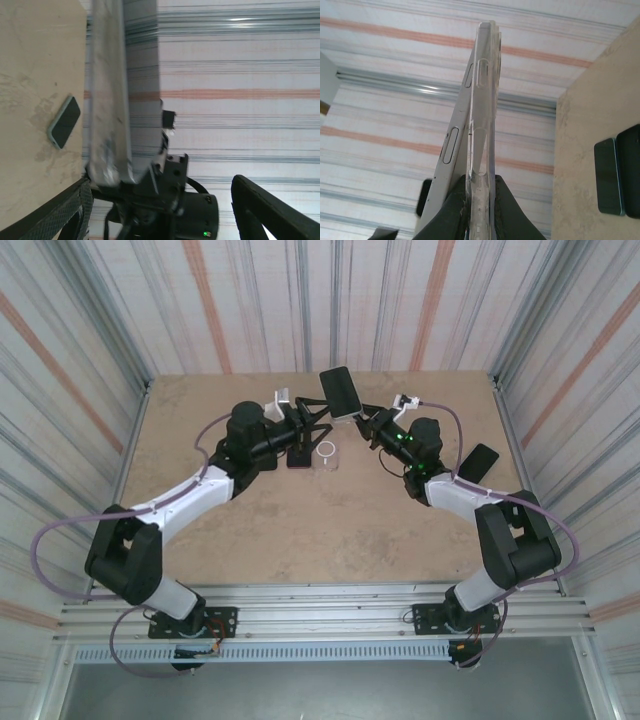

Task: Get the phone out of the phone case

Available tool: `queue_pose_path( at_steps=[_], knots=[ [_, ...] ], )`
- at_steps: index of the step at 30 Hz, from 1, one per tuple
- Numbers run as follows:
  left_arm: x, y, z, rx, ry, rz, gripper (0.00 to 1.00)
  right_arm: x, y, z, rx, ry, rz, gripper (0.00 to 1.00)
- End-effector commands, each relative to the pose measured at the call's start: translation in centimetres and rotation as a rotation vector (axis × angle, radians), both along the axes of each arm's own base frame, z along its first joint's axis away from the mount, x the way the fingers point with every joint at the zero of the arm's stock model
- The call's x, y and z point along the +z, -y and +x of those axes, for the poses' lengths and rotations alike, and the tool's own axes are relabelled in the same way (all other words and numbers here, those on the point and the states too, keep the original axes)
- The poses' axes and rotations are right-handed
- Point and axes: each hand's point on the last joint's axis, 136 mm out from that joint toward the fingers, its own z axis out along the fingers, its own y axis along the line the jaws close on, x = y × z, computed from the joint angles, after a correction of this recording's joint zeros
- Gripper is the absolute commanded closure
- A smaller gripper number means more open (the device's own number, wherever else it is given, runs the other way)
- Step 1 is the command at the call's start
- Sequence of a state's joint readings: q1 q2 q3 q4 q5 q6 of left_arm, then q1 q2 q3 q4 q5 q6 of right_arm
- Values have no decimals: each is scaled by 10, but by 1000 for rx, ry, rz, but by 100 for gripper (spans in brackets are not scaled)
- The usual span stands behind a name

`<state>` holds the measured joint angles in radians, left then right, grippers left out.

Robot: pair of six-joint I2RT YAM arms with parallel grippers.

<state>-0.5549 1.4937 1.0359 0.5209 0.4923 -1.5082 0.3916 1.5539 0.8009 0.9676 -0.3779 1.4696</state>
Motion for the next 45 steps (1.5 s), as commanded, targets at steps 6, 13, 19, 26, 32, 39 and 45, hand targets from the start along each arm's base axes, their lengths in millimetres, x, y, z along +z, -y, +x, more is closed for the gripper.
queue_pose_path(
  at_steps=[6,13,19,26,32,39,45],
  knots=[
    [24,9,-8,49,34,-54,25,35,-3,3,-44,145,32,100],
    [18,14,-2,52,29,-53,26,40,-7,0,-33,161,36,100],
    [12,14,6,65,14,-67,27,40,-14,-3,-14,169,24,100],
    [18,15,8,56,24,-85,28,33,-16,-2,-9,165,5,100],
    [12,10,12,76,11,-69,29,39,-17,-4,2,183,15,100],
    [-4,4,21,104,-18,-53,28,51,-18,-10,13,213,35,100],
    [-8,-6,29,136,-22,-39,29,54,-21,-15,27,226,31,100]
  ],
)
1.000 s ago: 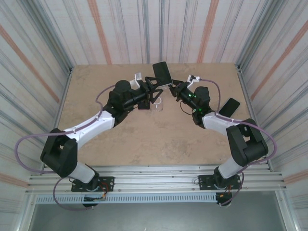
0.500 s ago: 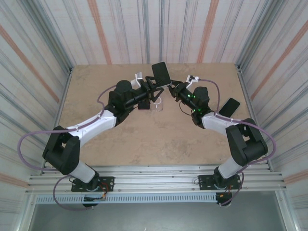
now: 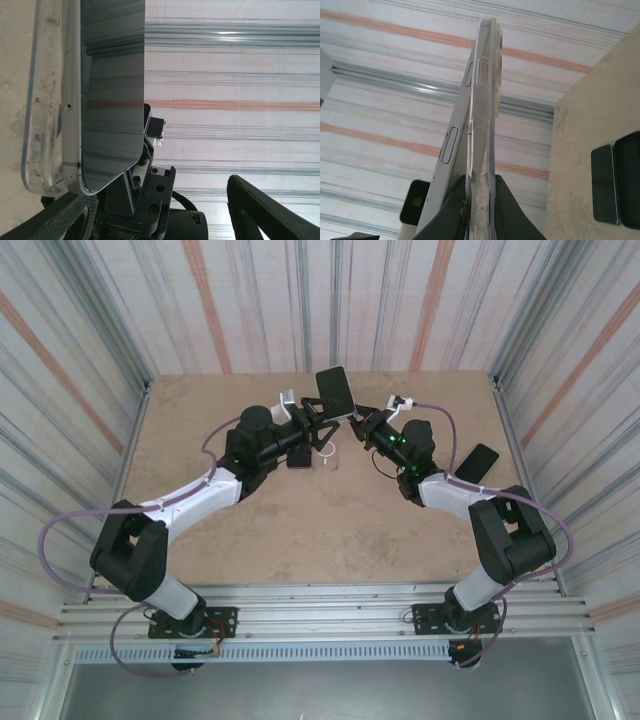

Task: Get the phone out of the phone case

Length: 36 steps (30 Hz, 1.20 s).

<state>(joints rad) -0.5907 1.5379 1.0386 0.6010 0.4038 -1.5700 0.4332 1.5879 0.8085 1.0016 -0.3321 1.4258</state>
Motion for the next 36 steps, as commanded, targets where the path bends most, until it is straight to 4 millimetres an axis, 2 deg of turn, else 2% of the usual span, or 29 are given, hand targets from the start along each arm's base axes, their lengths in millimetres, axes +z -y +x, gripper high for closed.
queue_pose_path(
  at_steps=[1,11,19,26,31,36],
  knots=[
    [-7,-18,22,88,-1,16,30,57,-9,-17,45,193,49,100],
    [-15,-22,31,120,-15,43,35,57,-11,-22,43,221,25,100],
    [-9,-22,43,159,-1,20,46,54,-11,-24,38,224,33,100],
    [-5,-26,47,210,10,6,50,49,-9,-23,28,218,35,100],
    [-1,-20,45,185,17,-2,58,45,-9,-21,27,202,30,100],
    [4,-14,41,157,29,0,73,43,-9,-21,26,199,24,100]
  ],
)
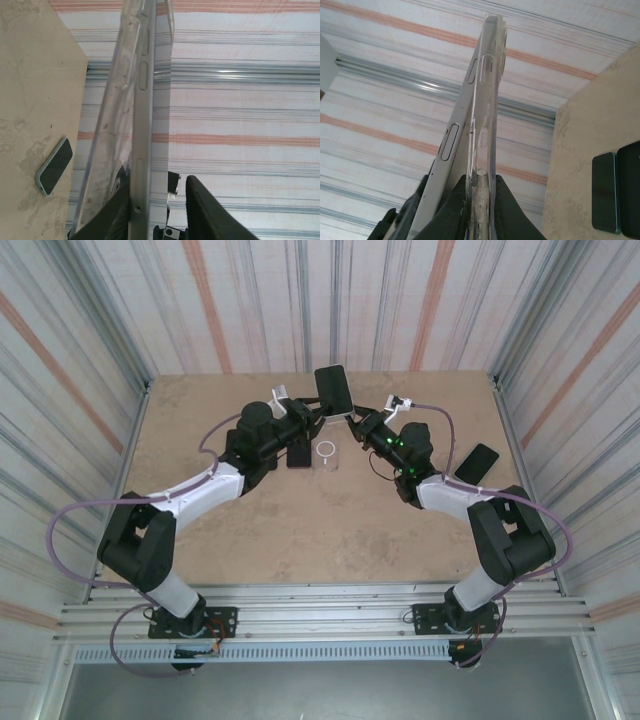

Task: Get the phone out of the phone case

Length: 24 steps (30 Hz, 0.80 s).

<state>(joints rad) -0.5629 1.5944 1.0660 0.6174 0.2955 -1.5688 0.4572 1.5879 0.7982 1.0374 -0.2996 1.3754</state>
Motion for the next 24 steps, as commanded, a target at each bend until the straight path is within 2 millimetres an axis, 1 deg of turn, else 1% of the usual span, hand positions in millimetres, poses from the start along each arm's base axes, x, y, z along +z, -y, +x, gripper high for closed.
queue_pose_path(
  at_steps=[1,4,7,10,12,16,19,21,24],
  knots=[
    [14,1,6,18,41,-4,76,39,-4,-17,43,145,41,100],
    [17,2,5,6,48,-5,86,38,-1,-15,32,142,34,100],
    [21,3,2,-4,64,-4,94,36,2,-14,16,140,10,100],
    [26,6,-2,-21,73,-8,100,25,6,-10,-11,104,-50,100],
    [31,10,-5,-37,83,-12,100,13,12,-5,-50,66,-104,100],
    [37,22,-15,-84,93,-22,100,-17,39,9,-159,-17,-192,100],
    [38,31,-24,-109,97,-33,100,-28,57,16,-208,-42,-215,100],
    [37,35,-27,-120,95,-36,100,-36,69,19,-233,-59,-243,100],
    [25,44,-30,-143,79,-24,100,-49,93,21,-275,-77,-292,100]
  ],
)
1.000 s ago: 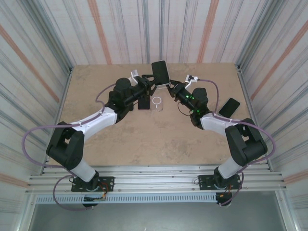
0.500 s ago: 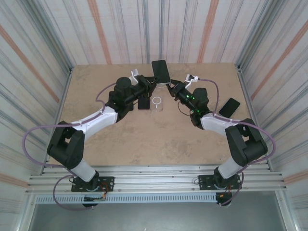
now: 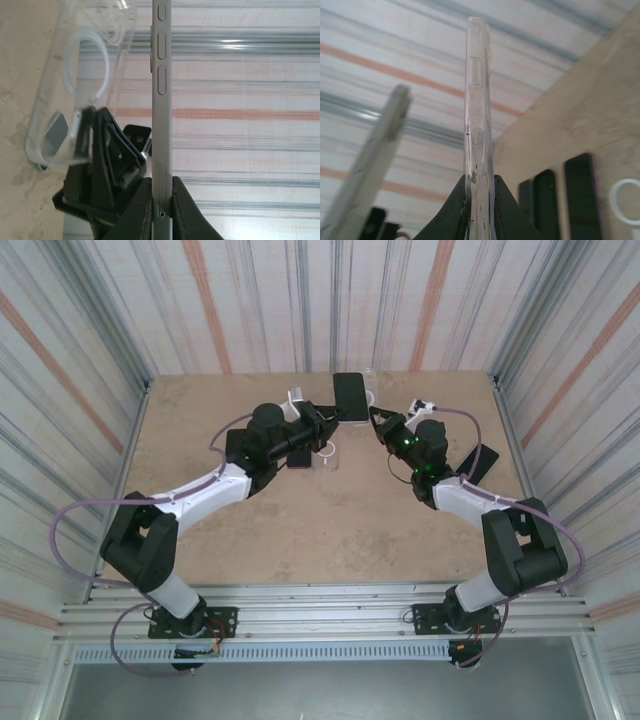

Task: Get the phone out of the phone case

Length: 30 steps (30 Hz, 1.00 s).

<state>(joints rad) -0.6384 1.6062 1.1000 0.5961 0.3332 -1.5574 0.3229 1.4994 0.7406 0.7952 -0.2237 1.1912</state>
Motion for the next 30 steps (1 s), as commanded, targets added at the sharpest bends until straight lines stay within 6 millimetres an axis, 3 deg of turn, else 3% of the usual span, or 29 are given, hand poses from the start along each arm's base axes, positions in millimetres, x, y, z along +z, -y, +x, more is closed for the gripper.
queue_pose_path(
  at_steps=[1,8,16,21,24,25,30],
  knots=[
    [13,11,-3,-36,58,-26,100,-10,30,-1,-70,-5,-85,100],
    [-51,44,11,-118,-16,21,100,-24,76,-2,-111,-48,-140,100],
    [-107,61,34,-132,-63,125,100,-38,102,-9,-114,-82,-139,100],
    [-141,67,46,-141,-102,177,100,-49,103,-14,-97,-101,-137,100],
    [-146,67,55,-136,-96,201,100,-52,102,-15,-86,-101,-141,100],
    [-161,67,59,-141,-112,223,100,-53,101,-15,-82,-101,-141,100],
    [-178,62,71,-135,-124,256,100,-60,100,-17,-69,-112,-140,100]
  ],
)
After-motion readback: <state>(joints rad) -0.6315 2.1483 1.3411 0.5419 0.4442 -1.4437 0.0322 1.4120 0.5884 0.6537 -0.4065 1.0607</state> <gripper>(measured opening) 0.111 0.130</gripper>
